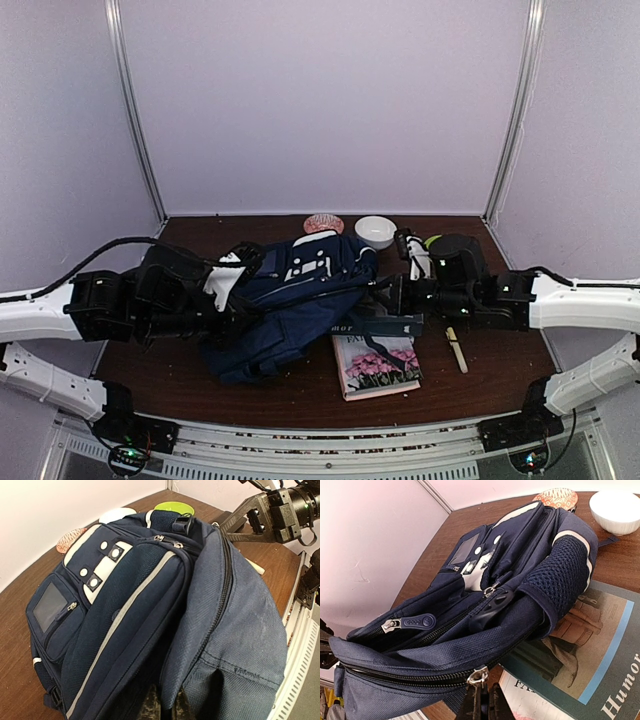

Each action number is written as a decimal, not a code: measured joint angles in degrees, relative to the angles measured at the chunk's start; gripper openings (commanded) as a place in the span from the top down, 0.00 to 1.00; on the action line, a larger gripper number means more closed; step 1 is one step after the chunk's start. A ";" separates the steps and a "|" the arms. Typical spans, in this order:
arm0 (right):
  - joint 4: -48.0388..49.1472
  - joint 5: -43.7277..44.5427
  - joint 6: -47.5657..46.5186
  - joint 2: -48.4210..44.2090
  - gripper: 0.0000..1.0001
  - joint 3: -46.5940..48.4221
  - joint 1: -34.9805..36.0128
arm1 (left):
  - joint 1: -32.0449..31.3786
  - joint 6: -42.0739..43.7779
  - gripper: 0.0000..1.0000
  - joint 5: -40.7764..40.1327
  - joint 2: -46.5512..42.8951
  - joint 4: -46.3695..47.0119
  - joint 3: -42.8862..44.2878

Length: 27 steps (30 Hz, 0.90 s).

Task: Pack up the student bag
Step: Unzip the student bag at the center of the board.

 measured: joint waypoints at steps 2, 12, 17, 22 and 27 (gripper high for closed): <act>-0.04 -0.50 0.31 0.00 0.60 0.00 -0.31 | -0.02 0.00 1.00 0.02 0.15 0.17 0.00; -4.92 -1.44 3.52 -9.03 0.29 0.00 -1.03 | 0.02 0.02 1.00 0.28 4.72 -0.68 0.00; -4.50 -4.90 7.69 -6.25 0.25 -0.22 1.40 | 0.09 -0.04 1.00 0.96 8.20 1.09 0.66; 1.27 -6.64 15.19 -1.44 0.20 -4.04 1.36 | 0.09 -0.33 1.00 1.09 9.40 2.25 1.05; 4.37 -7.21 20.37 7.82 0.20 1.25 0.20 | 0.13 -1.66 1.00 1.05 8.50 3.28 0.15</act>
